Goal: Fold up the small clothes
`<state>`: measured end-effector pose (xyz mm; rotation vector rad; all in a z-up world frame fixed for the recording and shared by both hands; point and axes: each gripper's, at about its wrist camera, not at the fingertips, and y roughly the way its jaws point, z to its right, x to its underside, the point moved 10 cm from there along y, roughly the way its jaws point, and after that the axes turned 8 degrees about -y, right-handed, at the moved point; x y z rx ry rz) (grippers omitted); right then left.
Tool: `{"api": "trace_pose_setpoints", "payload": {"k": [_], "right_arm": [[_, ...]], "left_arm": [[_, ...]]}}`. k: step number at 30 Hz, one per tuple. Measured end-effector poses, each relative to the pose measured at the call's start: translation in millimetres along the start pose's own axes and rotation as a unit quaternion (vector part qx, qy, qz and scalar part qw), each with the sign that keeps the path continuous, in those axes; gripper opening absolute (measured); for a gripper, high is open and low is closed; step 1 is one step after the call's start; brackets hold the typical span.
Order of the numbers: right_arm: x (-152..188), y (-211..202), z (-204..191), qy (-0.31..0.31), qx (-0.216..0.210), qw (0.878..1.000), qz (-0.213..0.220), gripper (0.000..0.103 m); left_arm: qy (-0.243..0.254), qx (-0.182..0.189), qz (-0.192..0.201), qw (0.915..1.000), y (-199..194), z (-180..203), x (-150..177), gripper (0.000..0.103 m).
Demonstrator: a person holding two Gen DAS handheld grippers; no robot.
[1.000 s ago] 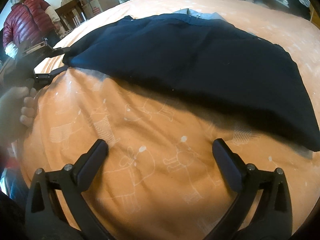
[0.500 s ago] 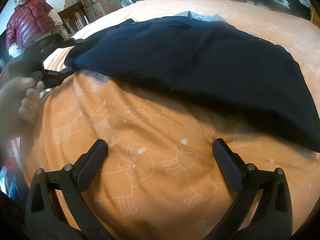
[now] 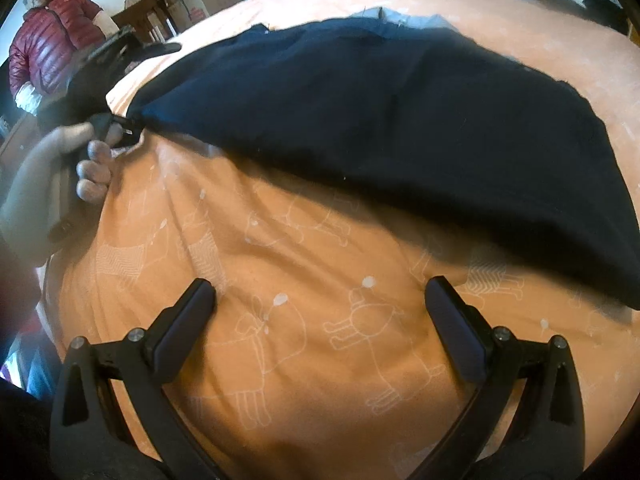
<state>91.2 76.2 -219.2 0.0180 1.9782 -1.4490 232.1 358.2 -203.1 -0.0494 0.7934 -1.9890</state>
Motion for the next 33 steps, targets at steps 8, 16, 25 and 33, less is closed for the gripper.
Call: {"api": "trace_pose_setpoints", "payload": {"k": [8,16,25,33], "right_arm": [[-3.9,-18.1,-4.5,0.006,-0.013,1.000,-0.012,0.099],[-53.1,-67.6,-29.8,0.020,-0.038,0.997,0.058,0.097],[-228.3,-27.6,-36.3,-0.014,-0.116,0.990,0.078,0.100],[-308.4,98.5,-81.1,-0.028,-0.183,0.981,-0.055,0.100]], "left_arm": [[0.052,-0.004,0.023,0.9984,-16.4,8.0,-5.3,0.013],[0.011,0.016,-0.011,0.9997,9.1,-7.6,-6.4,0.024],[0.306,-0.087,0.059,0.9462,1.0,70.8,22.1,0.002],[0.401,-0.121,0.062,0.9058,14.0,90.0,47.2,0.004]]}}
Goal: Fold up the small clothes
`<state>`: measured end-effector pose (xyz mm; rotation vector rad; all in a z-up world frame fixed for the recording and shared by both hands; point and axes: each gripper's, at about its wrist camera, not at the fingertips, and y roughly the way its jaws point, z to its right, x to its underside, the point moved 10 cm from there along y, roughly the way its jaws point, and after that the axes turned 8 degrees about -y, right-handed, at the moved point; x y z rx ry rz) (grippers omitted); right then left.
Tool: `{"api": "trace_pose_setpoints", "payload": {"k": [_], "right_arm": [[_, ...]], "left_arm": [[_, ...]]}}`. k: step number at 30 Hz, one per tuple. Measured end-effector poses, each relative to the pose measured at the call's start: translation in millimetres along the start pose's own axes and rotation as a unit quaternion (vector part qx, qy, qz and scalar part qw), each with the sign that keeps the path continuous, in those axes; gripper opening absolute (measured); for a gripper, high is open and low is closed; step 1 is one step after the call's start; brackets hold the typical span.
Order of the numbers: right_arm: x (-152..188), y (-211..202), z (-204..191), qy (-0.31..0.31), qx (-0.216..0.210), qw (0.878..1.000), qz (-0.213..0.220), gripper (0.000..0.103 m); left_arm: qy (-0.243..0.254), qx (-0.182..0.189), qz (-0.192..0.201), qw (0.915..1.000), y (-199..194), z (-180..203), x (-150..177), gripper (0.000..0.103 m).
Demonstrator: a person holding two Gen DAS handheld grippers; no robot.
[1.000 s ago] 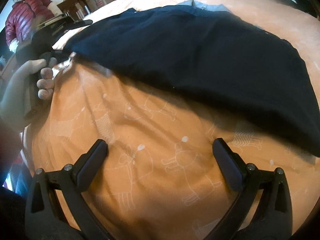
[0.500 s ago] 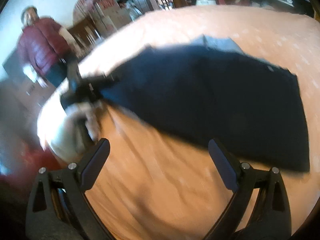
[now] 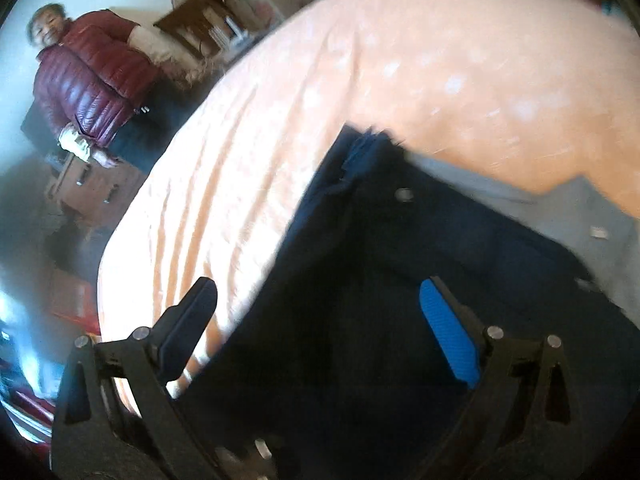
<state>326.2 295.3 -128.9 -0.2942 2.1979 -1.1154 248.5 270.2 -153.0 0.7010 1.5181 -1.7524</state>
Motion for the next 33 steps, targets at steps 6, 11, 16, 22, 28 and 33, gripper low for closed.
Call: {"api": "trace_pose_setpoints", "payload": {"k": [6,11,16,22,28,33], "right_arm": [[-0.1,35.3,24.3,-0.002,0.055,0.997,-0.056,0.081],[25.8,-21.3,61.3,0.044,0.032,0.997,0.062,0.014],[94.7,-121.0,117.8,0.127,0.017,0.977,0.173,0.009],[208.2,-193.9,199.3,0.224,0.024,0.949,0.221,0.009],[261.6,-195.6,256.6,0.292,0.001,0.932,0.215,0.009],[269.3,-192.9,274.5,0.300,-0.030,0.930,0.209,0.009]], "left_arm": [[0.061,-0.006,-0.007,0.9981,12.7,24.7,7.7,0.009],[0.084,0.032,-0.007,0.9959,7.3,51.9,4.8,0.009],[0.156,0.104,-0.003,0.9822,-12.9,137.0,5.4,0.009],[0.249,0.200,-0.064,0.9454,-7.1,265.8,54.7,0.017],[0.285,0.229,-0.137,0.9208,17.0,339.5,97.4,0.020],[0.298,0.225,-0.165,0.9128,30.4,364.1,120.8,0.026]]}}
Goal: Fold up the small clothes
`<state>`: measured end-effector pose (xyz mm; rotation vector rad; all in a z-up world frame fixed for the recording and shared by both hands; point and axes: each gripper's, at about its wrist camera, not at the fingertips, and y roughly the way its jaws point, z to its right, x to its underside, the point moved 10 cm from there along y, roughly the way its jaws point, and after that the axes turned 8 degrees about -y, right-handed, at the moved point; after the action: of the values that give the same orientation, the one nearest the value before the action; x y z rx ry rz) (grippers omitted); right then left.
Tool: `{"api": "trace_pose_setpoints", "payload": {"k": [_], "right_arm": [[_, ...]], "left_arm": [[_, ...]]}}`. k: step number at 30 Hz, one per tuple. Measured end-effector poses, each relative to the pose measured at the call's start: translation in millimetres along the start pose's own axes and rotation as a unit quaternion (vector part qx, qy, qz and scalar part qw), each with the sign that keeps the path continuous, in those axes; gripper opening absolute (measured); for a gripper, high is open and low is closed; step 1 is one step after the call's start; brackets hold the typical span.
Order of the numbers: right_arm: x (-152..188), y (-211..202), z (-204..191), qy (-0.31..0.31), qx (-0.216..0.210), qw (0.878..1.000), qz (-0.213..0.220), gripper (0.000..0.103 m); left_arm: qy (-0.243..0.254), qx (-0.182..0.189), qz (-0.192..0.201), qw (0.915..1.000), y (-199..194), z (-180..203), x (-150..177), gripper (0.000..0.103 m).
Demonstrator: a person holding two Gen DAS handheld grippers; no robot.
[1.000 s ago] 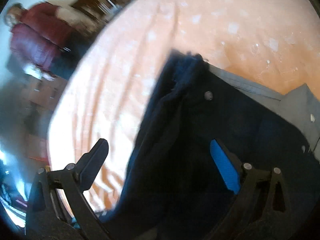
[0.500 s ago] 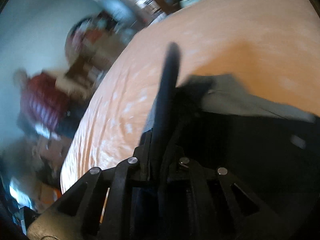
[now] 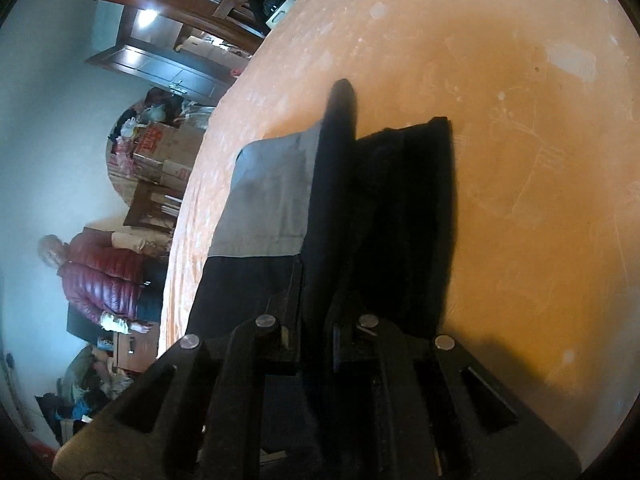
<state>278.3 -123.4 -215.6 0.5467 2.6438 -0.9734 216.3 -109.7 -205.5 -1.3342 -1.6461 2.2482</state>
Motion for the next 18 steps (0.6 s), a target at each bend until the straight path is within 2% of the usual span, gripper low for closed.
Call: {"api": "trace_pose_setpoints", "payload": {"k": [4,8,11,12,13,15,18], "right_arm": [[-2.0,0.6,9.2,0.007,-0.006,1.000,0.011,0.009],[11.7,4.1,15.4,0.010,-0.001,1.000,0.009,0.010],[21.0,-4.3,9.7,0.028,-0.027,0.999,-0.014,0.022],[25.2,-8.8,4.0,0.025,-0.026,0.999,-0.021,0.031],[29.8,-14.3,-2.2,0.022,-0.032,0.999,-0.027,0.042],[43.3,-24.9,-16.9,0.013,-0.045,0.998,-0.039,0.051],[67.9,-36.8,-28.7,-0.008,-0.036,0.997,-0.061,0.059]], "left_arm": [[0.008,-0.002,-0.010,0.9999,16.1,13.4,-10.7,0.033],[0.031,0.009,-0.024,0.9992,23.5,16.2,7.3,0.053],[0.032,0.009,-0.021,0.9992,17.4,17.1,13.1,0.056],[0.028,0.009,-0.022,0.9993,16.1,12.7,13.1,0.056],[0.021,0.014,-0.012,0.9996,-1.9,13.3,14.9,0.056],[0.010,0.020,0.016,0.9996,-34.2,11.9,16.9,0.056],[-0.010,0.009,0.064,0.9979,-95.9,-1.7,36.3,0.059]]}}
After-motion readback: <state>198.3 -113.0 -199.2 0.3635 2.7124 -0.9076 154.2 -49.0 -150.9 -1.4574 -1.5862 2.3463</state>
